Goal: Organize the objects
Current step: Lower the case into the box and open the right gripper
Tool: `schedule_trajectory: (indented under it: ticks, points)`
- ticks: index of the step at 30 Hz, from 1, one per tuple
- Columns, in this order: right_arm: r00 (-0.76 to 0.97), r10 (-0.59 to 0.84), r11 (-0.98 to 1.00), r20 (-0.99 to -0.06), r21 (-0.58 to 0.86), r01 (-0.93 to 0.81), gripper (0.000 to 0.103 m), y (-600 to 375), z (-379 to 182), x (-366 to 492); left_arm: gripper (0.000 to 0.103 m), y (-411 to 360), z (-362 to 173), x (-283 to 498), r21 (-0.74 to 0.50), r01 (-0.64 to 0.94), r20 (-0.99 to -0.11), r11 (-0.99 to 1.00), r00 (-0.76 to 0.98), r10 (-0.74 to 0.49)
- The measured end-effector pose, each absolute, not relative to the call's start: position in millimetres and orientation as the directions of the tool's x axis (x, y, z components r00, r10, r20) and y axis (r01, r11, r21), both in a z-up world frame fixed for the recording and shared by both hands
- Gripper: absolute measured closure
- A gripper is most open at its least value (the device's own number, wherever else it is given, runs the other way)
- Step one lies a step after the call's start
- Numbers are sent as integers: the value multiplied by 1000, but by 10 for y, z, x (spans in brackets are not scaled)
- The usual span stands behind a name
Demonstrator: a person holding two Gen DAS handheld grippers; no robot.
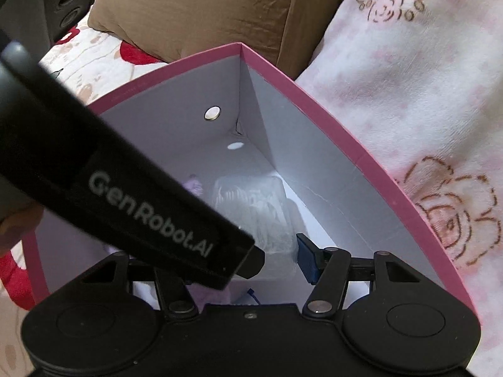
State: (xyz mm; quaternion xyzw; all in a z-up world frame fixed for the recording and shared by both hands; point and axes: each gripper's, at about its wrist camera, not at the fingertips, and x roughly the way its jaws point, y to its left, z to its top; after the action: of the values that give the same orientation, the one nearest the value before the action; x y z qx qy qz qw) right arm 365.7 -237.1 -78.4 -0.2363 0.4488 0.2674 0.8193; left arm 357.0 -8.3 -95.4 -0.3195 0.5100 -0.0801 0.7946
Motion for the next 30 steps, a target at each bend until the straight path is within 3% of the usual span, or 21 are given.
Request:
schedule_trajectory:
  ticks: [15, 30]
  points:
    - [435, 259, 801, -862, -60, -596, 38, -2517, -744, 3657, 60, -137, -765, 3407, -522, -178, -777, 834, 502, -379]
    - [515, 264, 870, -816, -29, -493, 37, -2697, -205, 3067, 60, -26, -280, 3023, -485, -100, -773, 869, 513, -373]
